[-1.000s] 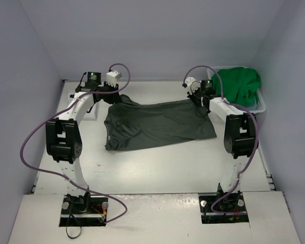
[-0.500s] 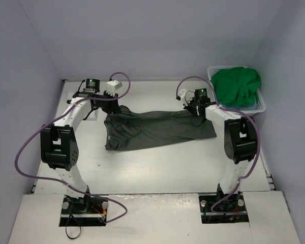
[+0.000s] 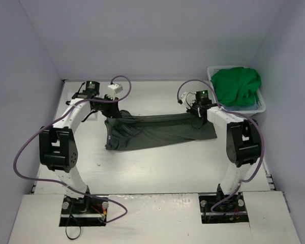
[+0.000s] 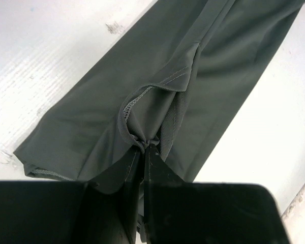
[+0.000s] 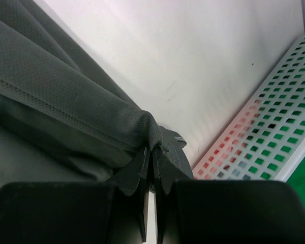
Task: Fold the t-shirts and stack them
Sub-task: Fold the other side of the tshirt into a rectangle
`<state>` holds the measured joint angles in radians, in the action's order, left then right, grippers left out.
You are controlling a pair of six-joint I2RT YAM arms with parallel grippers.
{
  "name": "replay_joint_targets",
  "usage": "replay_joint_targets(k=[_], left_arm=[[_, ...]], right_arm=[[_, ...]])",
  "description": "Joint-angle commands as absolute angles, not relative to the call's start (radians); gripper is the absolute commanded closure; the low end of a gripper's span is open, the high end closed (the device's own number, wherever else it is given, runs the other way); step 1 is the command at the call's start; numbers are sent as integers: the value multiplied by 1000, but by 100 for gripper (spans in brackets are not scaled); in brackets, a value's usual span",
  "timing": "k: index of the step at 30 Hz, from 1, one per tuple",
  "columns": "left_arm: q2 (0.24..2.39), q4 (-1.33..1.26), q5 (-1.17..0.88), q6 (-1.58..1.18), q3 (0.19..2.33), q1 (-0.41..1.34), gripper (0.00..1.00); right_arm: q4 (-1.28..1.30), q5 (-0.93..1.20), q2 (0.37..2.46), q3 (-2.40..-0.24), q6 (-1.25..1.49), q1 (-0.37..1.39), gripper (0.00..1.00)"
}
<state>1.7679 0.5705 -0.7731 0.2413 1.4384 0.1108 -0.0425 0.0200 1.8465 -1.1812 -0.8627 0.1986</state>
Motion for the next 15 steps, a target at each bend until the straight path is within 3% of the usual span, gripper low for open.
replay_joint_targets(k=[1,15], left_arm=[[1681,627,-816,304,1443,109,100],[1602,707,-850,344,1370,113,100]], right_arm=[[-25,-18,1738,-1164,-914,206,100],[41,-26,1672,-1124,-940,202,100]])
